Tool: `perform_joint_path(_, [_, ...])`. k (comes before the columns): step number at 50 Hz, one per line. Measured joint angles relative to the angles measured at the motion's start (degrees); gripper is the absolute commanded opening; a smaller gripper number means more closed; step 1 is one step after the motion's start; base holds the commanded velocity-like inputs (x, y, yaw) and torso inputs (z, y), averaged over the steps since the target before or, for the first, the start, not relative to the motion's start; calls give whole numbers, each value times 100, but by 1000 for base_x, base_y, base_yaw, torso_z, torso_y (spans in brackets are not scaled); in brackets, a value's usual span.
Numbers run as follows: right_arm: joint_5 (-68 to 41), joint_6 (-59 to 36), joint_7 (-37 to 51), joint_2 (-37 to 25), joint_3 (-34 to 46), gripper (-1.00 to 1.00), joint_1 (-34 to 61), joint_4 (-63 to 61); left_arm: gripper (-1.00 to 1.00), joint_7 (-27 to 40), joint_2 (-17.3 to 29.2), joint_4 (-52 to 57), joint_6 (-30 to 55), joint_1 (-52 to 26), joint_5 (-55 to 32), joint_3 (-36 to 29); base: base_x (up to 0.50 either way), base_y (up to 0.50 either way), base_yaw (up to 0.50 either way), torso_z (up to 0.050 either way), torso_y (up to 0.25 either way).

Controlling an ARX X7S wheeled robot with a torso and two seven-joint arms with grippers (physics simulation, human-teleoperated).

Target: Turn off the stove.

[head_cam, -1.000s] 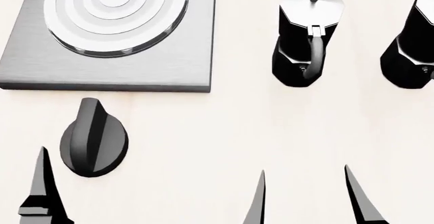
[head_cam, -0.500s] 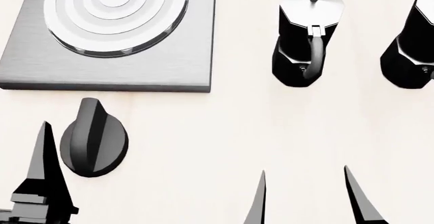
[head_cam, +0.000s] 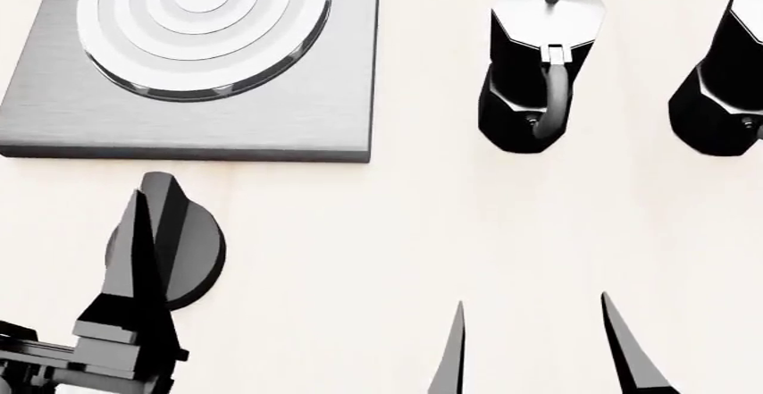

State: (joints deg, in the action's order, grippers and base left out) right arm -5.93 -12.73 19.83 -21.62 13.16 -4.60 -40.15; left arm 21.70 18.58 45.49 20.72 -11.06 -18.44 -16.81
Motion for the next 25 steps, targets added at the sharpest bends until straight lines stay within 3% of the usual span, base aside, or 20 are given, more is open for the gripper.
perform_joint_path(25, [-38, 30, 20, -37, 47, 100, 9, 40, 100, -94, -180, -1340, -510, -400, 454, -403, 0, 0, 0, 0, 0])
